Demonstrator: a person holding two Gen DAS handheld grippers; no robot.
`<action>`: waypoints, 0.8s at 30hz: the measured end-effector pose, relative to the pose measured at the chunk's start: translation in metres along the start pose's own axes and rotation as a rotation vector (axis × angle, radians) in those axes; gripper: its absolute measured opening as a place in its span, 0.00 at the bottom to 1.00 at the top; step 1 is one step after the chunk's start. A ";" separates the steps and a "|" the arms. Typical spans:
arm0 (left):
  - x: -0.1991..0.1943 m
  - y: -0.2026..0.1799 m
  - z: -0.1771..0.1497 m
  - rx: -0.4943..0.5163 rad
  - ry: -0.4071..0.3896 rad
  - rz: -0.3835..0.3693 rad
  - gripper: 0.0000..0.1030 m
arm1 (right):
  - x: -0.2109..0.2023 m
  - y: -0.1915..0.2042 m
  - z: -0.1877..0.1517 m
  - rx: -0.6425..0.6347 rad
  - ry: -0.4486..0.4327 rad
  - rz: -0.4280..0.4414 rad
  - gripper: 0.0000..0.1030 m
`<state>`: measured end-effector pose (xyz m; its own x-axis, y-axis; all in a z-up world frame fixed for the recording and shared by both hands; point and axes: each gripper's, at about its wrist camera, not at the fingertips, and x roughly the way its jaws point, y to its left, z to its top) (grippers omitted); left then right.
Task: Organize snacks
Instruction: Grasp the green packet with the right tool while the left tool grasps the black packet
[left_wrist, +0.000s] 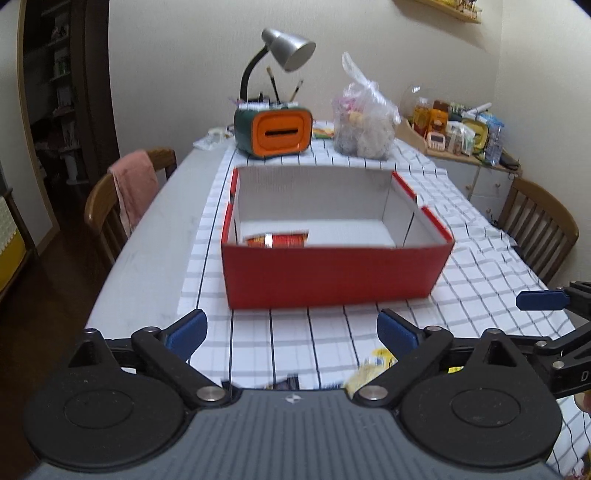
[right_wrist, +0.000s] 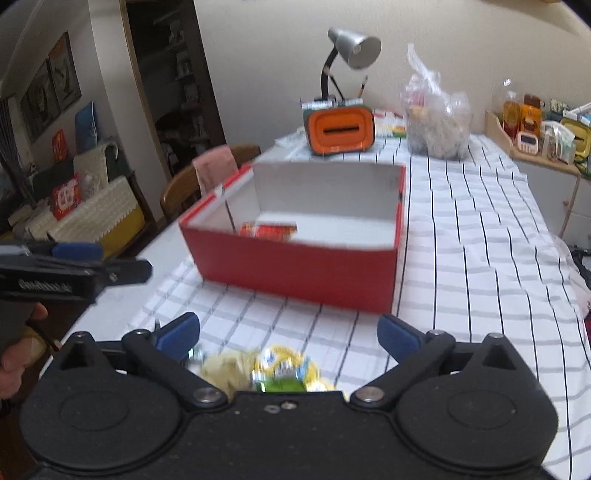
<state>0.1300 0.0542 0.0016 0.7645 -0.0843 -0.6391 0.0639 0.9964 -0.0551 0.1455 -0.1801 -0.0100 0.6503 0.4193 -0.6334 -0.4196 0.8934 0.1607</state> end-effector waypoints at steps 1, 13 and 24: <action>0.001 0.003 -0.004 -0.008 0.010 -0.006 0.96 | 0.001 -0.001 -0.005 -0.002 0.016 -0.004 1.00; 0.032 0.019 -0.036 -0.054 0.180 0.009 0.96 | 0.019 -0.008 -0.046 0.013 0.154 0.007 1.00; 0.068 0.025 -0.046 -0.091 0.323 0.066 0.96 | 0.037 -0.014 -0.059 0.059 0.222 0.044 0.92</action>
<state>0.1536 0.0734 -0.0786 0.5211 -0.0303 -0.8530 -0.0473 0.9968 -0.0642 0.1380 -0.1867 -0.0805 0.4745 0.4182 -0.7746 -0.4025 0.8856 0.2315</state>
